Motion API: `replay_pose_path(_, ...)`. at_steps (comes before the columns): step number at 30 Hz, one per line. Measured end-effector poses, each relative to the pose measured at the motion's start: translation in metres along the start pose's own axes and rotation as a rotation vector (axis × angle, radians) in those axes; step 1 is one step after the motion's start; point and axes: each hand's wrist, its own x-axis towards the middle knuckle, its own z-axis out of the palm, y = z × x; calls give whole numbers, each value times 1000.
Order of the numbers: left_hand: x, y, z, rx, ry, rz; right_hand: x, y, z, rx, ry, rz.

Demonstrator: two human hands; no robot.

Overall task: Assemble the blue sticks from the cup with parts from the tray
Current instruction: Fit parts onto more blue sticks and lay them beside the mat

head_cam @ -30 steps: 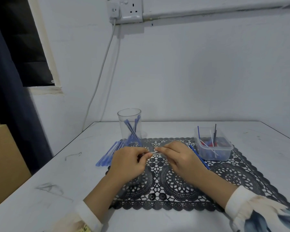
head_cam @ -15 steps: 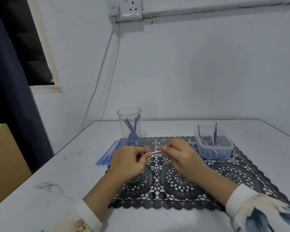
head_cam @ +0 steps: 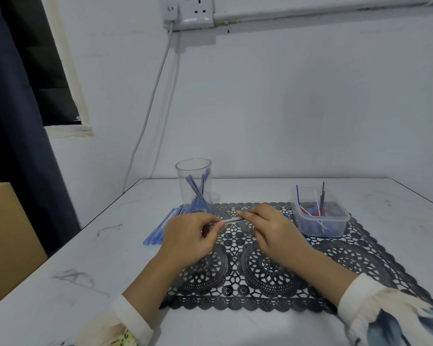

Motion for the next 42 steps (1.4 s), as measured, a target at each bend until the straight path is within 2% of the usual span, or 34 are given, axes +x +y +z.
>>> replay_pose_path(4, 1, -2, 3, 29, 47, 43, 1, 1, 4, 32, -58, 46)
replay_pose_path(16, 1, -3, 4, 36, 67, 73, 3, 4, 1, 2, -81, 33)
replay_pose_path(35, 1, -2, 4, -42, 39, 33, 1, 10, -7, 7, -37, 37)
replay_pose_path(42, 1, -2, 1, -16, 50, 1, 23, 14, -38, 308, -20, 548)
